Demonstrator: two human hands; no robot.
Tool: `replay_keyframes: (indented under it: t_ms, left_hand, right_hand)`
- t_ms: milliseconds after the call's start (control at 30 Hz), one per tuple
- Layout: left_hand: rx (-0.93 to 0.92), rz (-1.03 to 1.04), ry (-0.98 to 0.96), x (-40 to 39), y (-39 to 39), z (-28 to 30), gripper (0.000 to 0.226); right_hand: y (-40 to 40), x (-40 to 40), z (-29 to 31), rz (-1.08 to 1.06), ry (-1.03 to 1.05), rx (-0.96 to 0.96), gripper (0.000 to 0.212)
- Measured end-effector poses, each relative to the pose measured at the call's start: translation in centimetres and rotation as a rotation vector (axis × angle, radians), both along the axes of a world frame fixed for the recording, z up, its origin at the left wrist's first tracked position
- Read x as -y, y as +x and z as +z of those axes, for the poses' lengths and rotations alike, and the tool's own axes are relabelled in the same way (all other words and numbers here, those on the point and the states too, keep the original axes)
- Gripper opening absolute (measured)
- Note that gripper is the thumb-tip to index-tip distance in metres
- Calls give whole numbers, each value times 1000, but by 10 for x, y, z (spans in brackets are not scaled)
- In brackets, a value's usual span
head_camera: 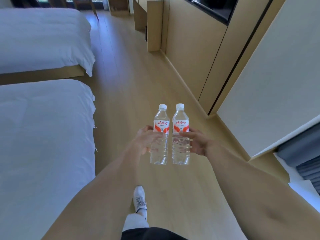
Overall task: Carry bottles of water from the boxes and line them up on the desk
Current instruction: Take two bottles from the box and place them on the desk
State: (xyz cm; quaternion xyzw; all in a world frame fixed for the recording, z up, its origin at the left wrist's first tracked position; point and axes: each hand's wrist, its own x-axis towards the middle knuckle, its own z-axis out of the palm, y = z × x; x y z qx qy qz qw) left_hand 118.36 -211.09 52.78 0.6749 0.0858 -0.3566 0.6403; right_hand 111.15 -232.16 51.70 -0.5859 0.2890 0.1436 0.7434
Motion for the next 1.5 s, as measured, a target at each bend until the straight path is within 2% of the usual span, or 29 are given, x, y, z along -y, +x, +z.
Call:
replay_keyframes:
  t_ms: [100, 300, 667, 1033, 1233, 1367, 1500]
  left_hand:
    - [1, 10, -50, 3, 61, -2, 50]
    - [-5, 21, -86, 3, 182, 8, 51]
    - [-7, 85, -72, 5, 349, 14, 55]
    - [15, 194, 25, 43, 533, -5, 44]
    - [22, 222, 14, 65, 623, -1, 38]
    - [19, 227, -5, 74, 669, -2, 42]
    - [2, 236, -11, 78, 720, -7, 44]
  right_hand:
    - [62, 4, -1, -3, -2, 3, 38]
    - [180, 0, 8, 1, 25, 25, 61]
    - [353, 8, 11, 44, 70, 25, 65]
    - [559, 55, -8, 157, 115, 2, 53]
    - [660, 79, -6, 173, 122, -30, 55]
    - [711, 85, -5, 199, 137, -33, 70]
    - [762, 91, -9, 200, 127, -45, 61]
